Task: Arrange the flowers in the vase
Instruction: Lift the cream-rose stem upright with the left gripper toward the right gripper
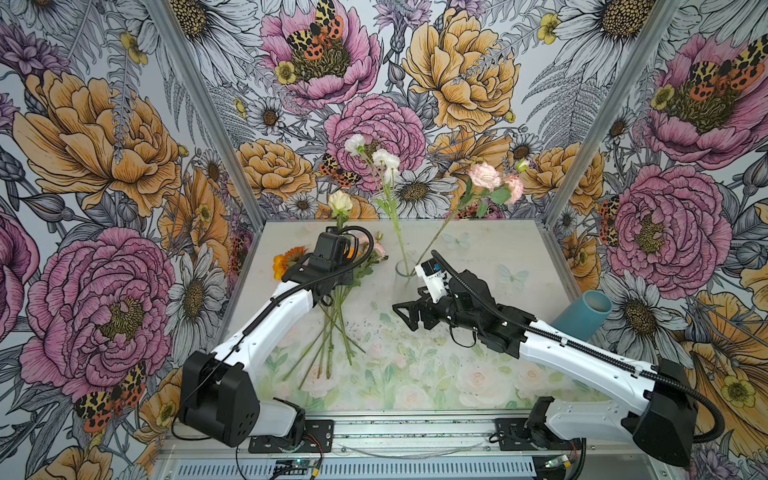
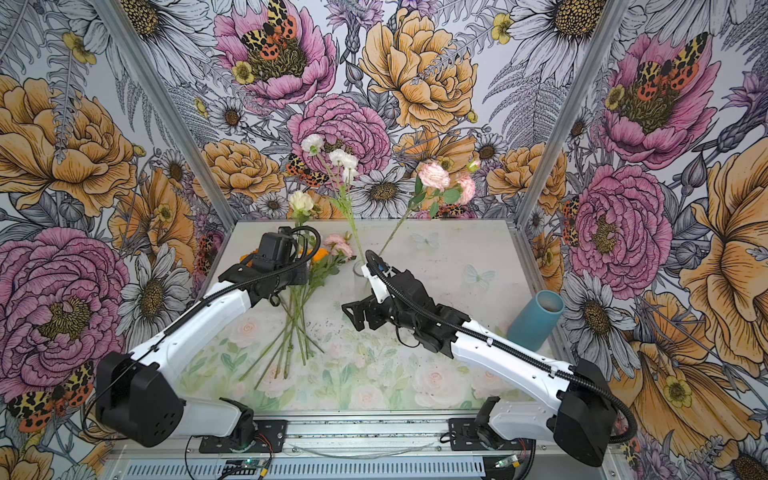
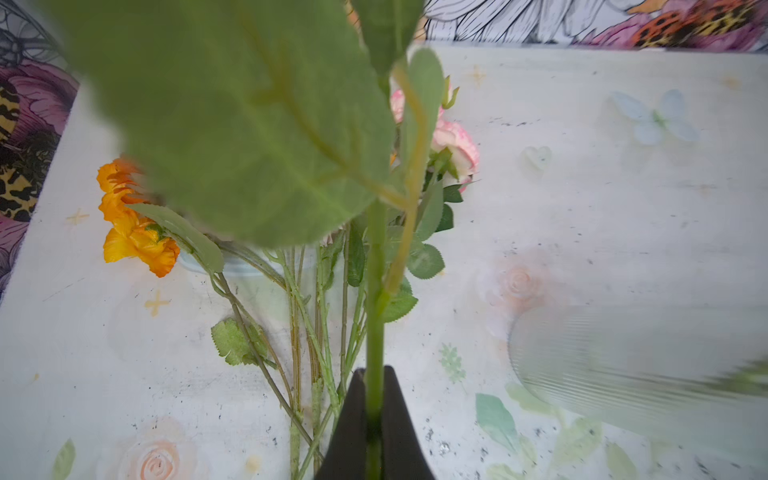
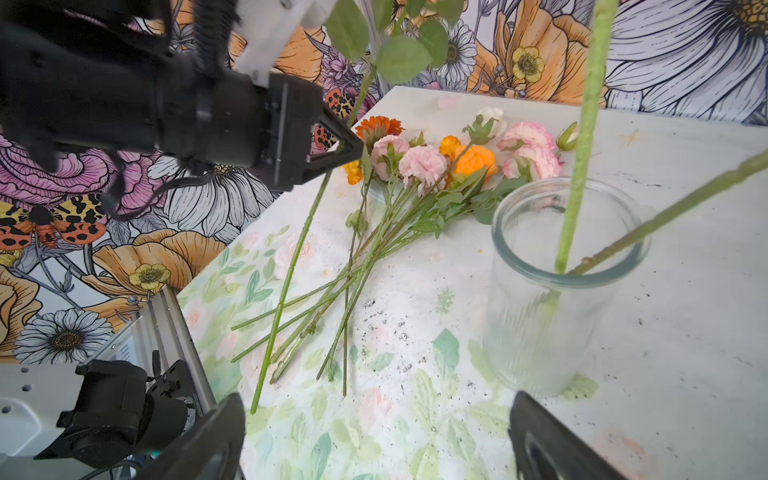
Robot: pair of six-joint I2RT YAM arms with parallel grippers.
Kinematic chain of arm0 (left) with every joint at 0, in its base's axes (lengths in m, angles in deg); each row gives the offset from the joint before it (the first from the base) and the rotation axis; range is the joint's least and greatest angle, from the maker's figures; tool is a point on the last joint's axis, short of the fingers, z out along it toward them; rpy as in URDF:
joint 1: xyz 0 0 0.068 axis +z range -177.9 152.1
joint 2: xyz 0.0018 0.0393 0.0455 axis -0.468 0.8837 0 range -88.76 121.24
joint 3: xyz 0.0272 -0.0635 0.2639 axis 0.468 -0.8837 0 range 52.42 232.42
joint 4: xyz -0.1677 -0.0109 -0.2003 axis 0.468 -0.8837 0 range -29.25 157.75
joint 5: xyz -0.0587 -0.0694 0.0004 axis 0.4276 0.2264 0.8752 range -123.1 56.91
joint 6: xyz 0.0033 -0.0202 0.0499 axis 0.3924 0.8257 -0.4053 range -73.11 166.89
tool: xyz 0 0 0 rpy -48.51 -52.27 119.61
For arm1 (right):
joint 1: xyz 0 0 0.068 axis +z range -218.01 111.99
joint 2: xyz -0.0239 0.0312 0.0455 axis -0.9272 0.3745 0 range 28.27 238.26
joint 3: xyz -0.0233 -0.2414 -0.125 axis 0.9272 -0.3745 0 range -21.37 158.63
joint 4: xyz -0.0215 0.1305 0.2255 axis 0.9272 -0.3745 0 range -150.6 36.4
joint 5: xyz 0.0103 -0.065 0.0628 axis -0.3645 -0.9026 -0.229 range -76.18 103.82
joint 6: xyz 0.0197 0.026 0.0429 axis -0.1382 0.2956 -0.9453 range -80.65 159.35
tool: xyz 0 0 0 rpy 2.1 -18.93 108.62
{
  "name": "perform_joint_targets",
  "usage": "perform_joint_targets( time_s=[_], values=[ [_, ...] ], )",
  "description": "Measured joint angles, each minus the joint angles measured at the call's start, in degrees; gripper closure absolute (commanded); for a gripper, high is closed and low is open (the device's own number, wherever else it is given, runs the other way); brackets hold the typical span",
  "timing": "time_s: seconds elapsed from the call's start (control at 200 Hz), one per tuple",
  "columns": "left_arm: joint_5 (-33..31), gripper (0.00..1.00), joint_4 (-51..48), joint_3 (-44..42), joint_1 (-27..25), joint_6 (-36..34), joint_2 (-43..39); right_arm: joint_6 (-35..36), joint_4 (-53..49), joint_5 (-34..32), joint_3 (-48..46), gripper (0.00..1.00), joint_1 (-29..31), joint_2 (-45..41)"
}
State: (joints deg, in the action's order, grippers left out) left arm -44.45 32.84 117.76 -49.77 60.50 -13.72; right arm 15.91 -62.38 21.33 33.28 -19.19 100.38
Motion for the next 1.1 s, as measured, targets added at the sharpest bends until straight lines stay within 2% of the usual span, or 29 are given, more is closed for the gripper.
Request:
perform_joint_targets(
  time_s=[0.195, 0.385, 0.565, 0.786, 1.101],
  values=[
    [10.0, 1.00, 9.9, -8.4, -1.1, 3.4, -19.2, -1.9, 5.7, 4.9, 4.1, 0.05, 0.0, 6.6],
    [18.1, 1.00, 20.7, -15.0, -1.4, 6.3, -30.1, -3.2, 10.2, 10.3, 10.9, 0.11, 0.0, 12.2],
    [22.9, 1.00, 28.7, -18.3, -1.8, 9.0, -32.2, -3.1, 11.7, 13.8, 17.0, 0.19, 0.5, 14.6],
    [24.3, 1.00, 34.8, -19.1, -3.6, 10.3, -31.1, -2.3, 11.2, 16.2, 21.2, 0.28, 1.9, 16.0],
    [24.8, 1.00, 36.9, -19.3, -3.9, 10.8, -31.0, -0.9, 9.3, 17.6, 23.6, 0.68, 2.5, 18.1]
  ],
)
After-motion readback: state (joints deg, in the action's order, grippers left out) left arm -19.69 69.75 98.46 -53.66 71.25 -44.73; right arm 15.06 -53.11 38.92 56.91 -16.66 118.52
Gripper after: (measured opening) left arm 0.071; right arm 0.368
